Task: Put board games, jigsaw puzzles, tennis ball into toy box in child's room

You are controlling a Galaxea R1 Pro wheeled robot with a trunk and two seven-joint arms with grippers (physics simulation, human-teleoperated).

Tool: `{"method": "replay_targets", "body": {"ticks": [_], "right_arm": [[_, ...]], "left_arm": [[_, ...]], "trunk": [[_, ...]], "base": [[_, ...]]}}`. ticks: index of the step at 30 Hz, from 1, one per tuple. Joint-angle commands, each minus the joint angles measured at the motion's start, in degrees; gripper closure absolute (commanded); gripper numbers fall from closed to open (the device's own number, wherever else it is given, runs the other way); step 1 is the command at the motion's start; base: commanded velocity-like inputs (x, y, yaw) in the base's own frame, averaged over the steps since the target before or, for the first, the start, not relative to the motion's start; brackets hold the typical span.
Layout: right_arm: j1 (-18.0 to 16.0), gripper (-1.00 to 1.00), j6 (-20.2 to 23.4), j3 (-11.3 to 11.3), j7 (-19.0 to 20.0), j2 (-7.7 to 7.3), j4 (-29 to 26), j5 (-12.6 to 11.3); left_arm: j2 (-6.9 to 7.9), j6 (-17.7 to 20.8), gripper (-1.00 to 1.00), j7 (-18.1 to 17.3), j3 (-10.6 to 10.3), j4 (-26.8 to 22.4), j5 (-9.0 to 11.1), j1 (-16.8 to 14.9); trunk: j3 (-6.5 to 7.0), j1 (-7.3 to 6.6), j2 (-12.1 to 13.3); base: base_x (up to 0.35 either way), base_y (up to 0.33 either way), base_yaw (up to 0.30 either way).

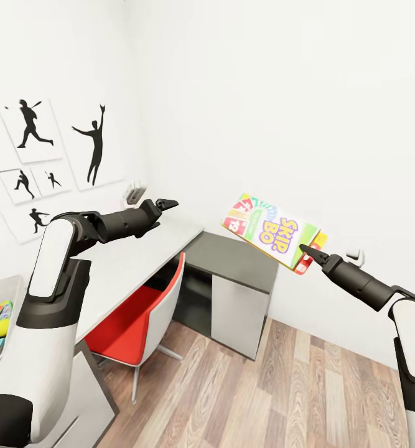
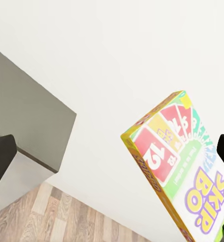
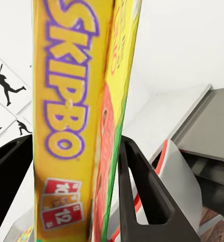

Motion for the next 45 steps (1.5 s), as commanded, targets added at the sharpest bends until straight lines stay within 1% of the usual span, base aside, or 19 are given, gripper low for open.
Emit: {"method": "replay_targets", "body": {"ticks": [1, 10, 24, 34, 45], "right_arm": [[-0.08, 1.0, 0.33, -0.09, 0.17, 0.0, -0.02, 0.13], [-0.1, 1.0, 0.36, -0.09, -1.81, -0.01, -0.03, 0.0], [-0.1, 1.0, 0.41, 0.05, -2.76, -0.01, -0.03, -0.06], [-0.28, 1.0, 0.45, 0.38, -2.87, -0.01, 0.18, 0.04], [-0.47, 1.0, 0.46, 0.56, -2.89, -0.01, 0.45, 0.12]], "left_arm": [[0.03, -0.03, -1.0, 0.59, -0.05, -0.04, 0.54, -0.07], [0.03, -0.03, -1.0, 0.64, -0.05, -0.04, 0.54, -0.07], [0.19, -0.02, -1.0, 0.81, 0.08, -0.04, 0.54, -0.07], [0.87, -0.02, -1.0, 0.77, 2.12, -0.04, 0.62, 0.31], [0.99, -0.02, -1.0, 0.76, 2.59, -0.04, 0.63, 0.44]], "trunk": [[-0.11, 0.04, -0.13], [0.13, 0.04, -0.13], [0.48, 0.04, -0.13], [0.66, 0.04, -0.13], [0.7, 0.04, -0.13]], "base": [[-0.001, 0.001, 0.086], [-0.001, 0.0, 0.179], [0.0, 0.0, 0.264], [0.0, 0.0, 0.282], [0.0, 0.0, 0.285]]}}
